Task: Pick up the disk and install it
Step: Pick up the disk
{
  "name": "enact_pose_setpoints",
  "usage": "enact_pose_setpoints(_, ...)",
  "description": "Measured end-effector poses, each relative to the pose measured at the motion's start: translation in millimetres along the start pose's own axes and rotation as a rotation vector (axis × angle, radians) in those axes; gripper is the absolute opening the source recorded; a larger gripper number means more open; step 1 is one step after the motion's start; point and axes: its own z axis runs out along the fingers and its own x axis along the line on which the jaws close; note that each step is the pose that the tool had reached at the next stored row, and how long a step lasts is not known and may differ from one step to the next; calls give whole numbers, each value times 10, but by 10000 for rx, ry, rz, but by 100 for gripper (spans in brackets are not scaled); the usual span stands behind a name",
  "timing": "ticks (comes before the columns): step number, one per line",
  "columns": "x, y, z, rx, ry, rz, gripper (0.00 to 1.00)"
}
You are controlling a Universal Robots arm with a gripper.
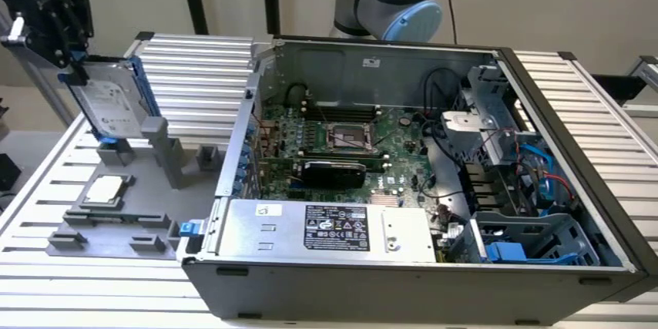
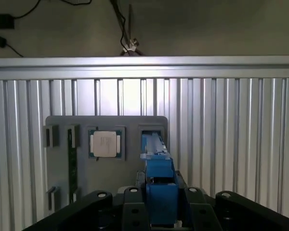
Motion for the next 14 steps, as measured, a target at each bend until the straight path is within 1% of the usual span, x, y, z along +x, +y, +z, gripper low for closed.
enact_pose_setpoints(8, 2, -10, -361, -1, 1, -1, 0)
enact_pose_setpoints(14, 2, -46, -635, 1, 0, 0, 0)
